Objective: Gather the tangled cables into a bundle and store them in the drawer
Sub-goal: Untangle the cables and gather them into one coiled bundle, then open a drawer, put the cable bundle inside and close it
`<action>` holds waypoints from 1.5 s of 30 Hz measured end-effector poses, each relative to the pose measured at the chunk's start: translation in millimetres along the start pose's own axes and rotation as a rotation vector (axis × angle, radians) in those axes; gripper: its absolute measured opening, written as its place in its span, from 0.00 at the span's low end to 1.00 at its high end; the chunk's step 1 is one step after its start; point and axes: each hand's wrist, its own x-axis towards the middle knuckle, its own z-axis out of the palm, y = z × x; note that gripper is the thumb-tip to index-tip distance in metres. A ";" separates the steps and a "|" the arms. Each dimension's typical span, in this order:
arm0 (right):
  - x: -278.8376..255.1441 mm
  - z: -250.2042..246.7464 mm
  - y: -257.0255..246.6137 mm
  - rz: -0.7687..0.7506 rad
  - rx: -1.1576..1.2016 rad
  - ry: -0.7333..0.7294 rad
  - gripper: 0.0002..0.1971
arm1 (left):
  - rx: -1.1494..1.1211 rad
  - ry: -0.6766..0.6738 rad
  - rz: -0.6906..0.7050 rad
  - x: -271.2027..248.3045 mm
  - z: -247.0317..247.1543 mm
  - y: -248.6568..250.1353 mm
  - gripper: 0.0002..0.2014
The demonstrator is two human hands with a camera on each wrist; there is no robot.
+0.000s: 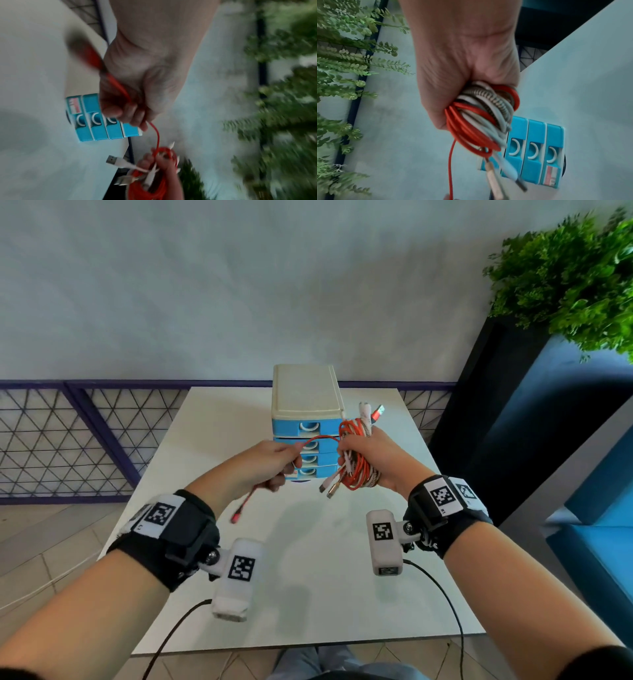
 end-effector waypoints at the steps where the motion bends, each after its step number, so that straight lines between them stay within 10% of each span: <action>1: 0.9 -1.9 1.1 0.000 -0.026 0.066 0.05 | -0.215 -0.100 -0.094 -3.0 -1.5 -1.9 0.15; 6: 5.5 1.3 7.7 -0.002 -0.044 0.112 0.08 | -0.706 -0.253 -0.166 -13.3 6.6 5.3 0.09; 12: 8.3 16.3 5.5 0.003 0.092 -0.089 0.27 | -0.622 -0.206 -0.065 -14.1 32.9 21.9 0.07; 16: 2.6 19.7 2.1 -0.018 0.172 -0.208 0.16 | -0.489 -0.131 -0.038 -13.4 41.7 27.6 0.08; 23: 8.9 1.8 -2.8 -0.055 0.201 0.226 0.05 | -0.375 -0.259 -0.112 -13.3 30.5 0.3 0.12; 28: 3.6 -8.2 -9.1 -0.032 0.281 0.159 0.06 | -0.252 -0.344 -0.228 -18.4 22.8 -16.4 0.09; 35: -4.1 5.9 -11.1 0.039 0.116 -0.115 0.04 | 0.193 0.179 0.230 -3.3 16.7 -3.6 0.03; 45: 0.4 16.1 -4.1 0.056 0.020 -0.282 0.13 | -0.171 0.276 0.347 -4.3 23.8 -3.7 0.11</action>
